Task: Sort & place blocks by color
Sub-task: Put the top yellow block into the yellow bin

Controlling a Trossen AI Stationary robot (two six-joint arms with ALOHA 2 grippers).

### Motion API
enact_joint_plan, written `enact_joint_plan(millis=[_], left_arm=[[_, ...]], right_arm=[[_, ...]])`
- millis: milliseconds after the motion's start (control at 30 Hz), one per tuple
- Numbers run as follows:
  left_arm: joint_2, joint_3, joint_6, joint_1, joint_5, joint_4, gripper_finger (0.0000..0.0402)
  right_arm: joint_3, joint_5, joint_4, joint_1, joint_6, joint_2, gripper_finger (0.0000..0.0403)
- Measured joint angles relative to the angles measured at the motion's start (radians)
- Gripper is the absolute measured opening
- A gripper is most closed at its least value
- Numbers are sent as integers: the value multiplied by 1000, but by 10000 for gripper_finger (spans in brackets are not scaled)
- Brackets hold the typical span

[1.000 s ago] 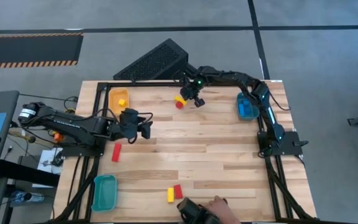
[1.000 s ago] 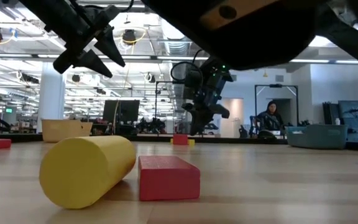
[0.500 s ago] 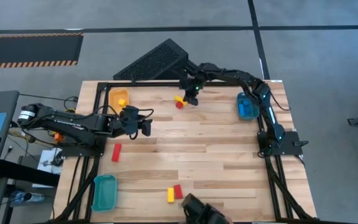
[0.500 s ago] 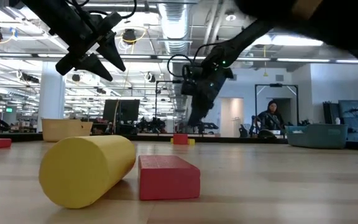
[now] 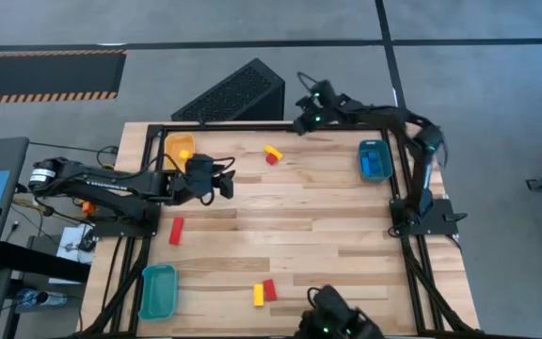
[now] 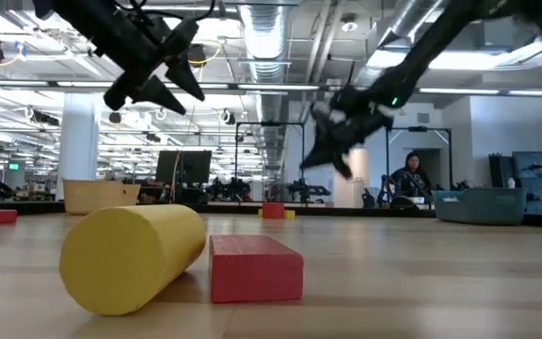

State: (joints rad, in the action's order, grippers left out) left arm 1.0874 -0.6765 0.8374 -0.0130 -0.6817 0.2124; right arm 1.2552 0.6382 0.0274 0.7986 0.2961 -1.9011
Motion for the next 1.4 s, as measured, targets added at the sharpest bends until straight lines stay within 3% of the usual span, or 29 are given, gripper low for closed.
enact_joint_plan(millis=[200,433,933,1400], left_arm=[[33,1,-33,34,85,-52,206],[32,1,-7,31,125,-46,206],[31,1,-75,27,185,-6,206],[31,1,-150,26,227,95,206]], right_arm=[[190,148,282,16,47,-252,0],[359,46,457,-15,17,-276,0],[818,-50,1023,-110,-284,-552,0],[854,-228,1230,-130,-403,-554,0]])
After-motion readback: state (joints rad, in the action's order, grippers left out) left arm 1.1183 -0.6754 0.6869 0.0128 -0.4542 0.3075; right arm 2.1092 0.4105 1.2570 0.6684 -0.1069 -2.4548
